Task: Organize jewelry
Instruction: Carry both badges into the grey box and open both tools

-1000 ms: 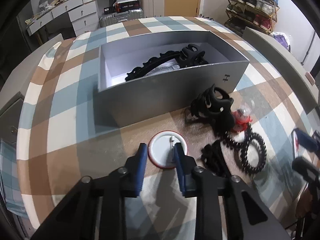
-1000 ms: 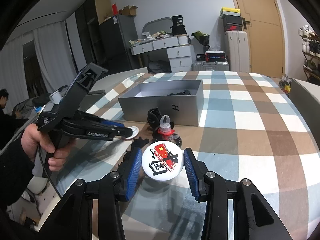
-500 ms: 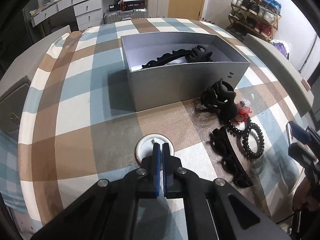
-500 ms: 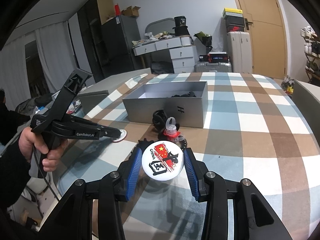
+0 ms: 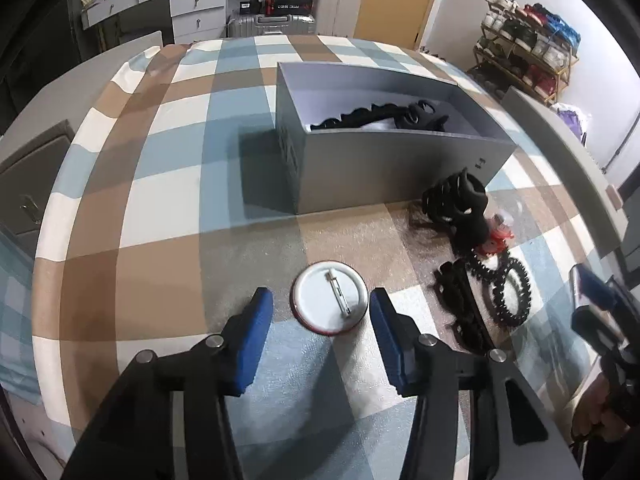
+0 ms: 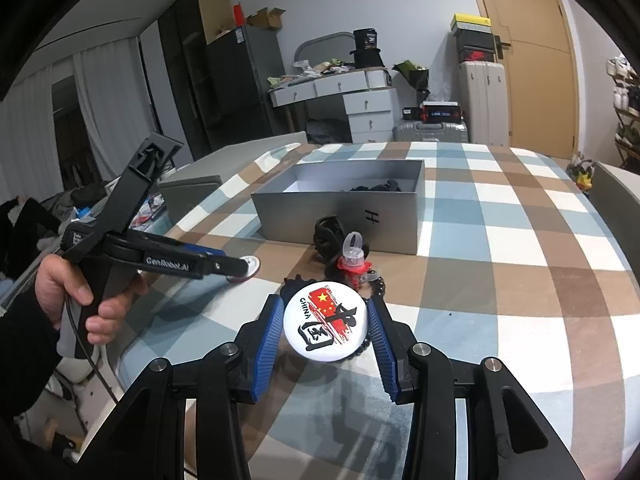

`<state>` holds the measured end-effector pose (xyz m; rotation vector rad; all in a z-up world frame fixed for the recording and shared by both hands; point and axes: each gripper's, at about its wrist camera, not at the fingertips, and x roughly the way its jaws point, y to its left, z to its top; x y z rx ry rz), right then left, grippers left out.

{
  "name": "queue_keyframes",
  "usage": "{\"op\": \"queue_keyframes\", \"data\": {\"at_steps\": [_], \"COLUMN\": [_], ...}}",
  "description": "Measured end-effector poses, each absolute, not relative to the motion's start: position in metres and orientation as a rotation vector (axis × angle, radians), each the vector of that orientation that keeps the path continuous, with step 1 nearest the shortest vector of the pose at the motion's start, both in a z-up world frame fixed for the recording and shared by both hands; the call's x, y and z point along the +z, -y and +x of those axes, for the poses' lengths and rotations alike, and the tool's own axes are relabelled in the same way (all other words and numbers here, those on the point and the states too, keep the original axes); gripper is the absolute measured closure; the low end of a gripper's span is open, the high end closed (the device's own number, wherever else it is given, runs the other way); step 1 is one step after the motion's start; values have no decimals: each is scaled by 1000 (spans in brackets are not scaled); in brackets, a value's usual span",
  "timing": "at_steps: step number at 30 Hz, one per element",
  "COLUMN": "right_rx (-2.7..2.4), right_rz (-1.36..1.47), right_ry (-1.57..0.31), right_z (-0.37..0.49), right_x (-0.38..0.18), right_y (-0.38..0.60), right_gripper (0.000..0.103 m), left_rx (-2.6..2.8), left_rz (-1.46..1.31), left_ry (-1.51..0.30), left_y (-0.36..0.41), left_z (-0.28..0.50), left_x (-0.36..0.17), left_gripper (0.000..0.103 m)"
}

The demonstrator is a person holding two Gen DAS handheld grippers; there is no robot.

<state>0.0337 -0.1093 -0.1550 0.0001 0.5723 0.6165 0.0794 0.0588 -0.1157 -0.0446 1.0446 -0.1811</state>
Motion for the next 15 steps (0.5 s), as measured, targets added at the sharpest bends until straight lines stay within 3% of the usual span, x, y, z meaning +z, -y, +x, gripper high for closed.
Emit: {"op": "queue_keyframes", "data": {"at_steps": [3,7,8,10,15], "right_rx": [616,613,612,611,617], "right_rz": [-3,1,1,-1,-6], "right_ry": [-574,-575,-574,-571,-565], "right_z": [34,35,35,35,37], "right_x": [-155,-154,-154,-154,-150], "right_y": [110,110,110,111,111], "right_gripper": [61,61,61,61,61], "left_rx": [-170,-149,-153,-172,-178], "left_rz": [-3,77,79,81,81], "left_ry": [-1027,-1005,-1004,-1009,-998], "left_y": [-52,-41,-41,-39,-40], "left_z": [78,78,78,78,75], "left_x": [-116,-117,-117,-116,-112], "left_gripper": [52,52,53,66,66]}}
